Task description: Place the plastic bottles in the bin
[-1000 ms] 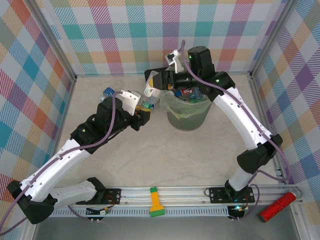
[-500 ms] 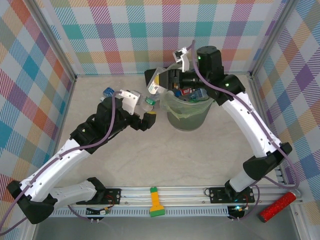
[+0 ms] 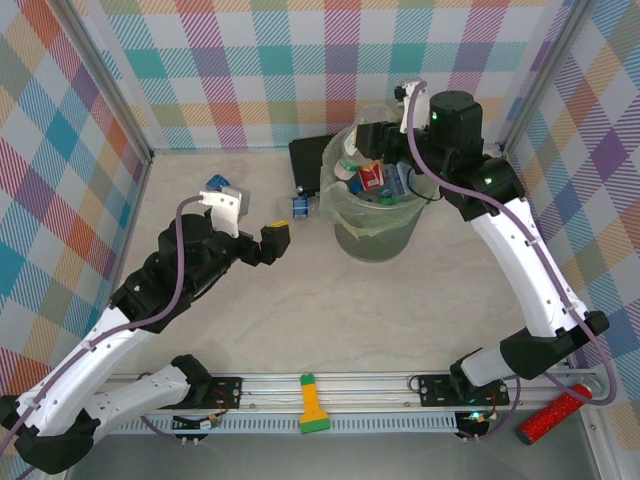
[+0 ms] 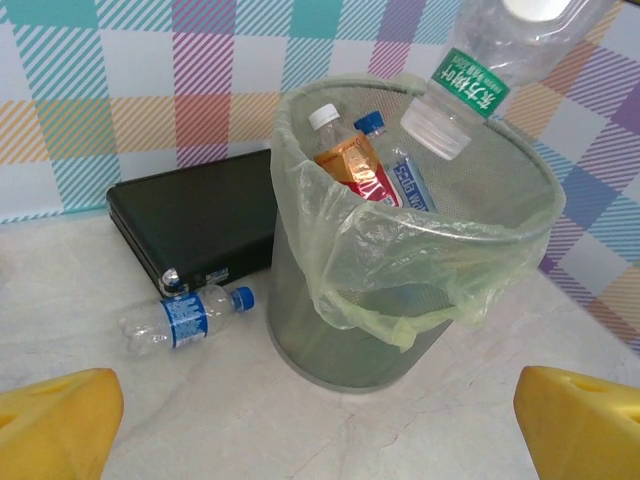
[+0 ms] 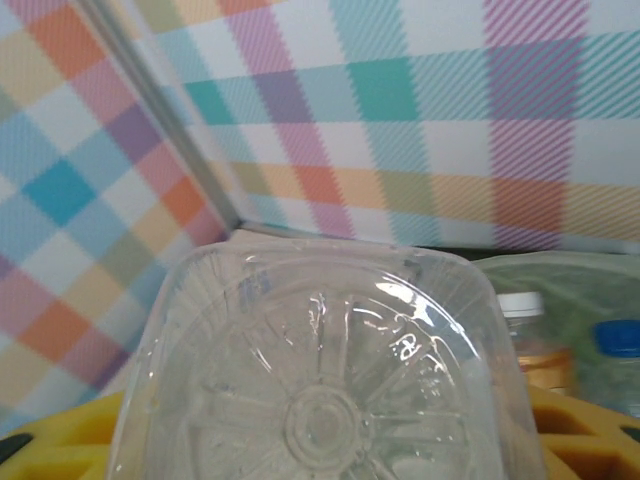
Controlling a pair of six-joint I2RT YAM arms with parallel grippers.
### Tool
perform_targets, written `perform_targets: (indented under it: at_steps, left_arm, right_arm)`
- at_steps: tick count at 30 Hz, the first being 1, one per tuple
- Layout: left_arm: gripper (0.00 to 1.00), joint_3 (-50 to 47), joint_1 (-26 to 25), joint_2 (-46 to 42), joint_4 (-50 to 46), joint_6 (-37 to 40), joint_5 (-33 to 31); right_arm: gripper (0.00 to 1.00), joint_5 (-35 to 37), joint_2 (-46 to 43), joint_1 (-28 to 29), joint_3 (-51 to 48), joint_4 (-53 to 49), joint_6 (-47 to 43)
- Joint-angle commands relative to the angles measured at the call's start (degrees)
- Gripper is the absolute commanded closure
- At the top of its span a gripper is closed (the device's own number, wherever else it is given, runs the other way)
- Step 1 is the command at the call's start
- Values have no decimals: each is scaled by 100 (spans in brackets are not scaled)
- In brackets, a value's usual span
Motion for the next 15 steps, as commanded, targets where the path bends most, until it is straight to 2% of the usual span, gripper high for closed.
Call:
perform_targets:
  at_steps: [1, 9, 15]
  left_arm:
    - [0, -84, -35, -103, 196, -237, -64]
    - [0, -77, -36, -124, 92, -284, -114]
    - [0, -76, -32, -113, 37, -258, -132]
  right_arm:
    - [45, 912, 113, 8, -134, 380, -664]
    - [42, 983, 730, 8, -304, 752, -1129]
    - [44, 601, 1198, 16, -295, 582, -1029]
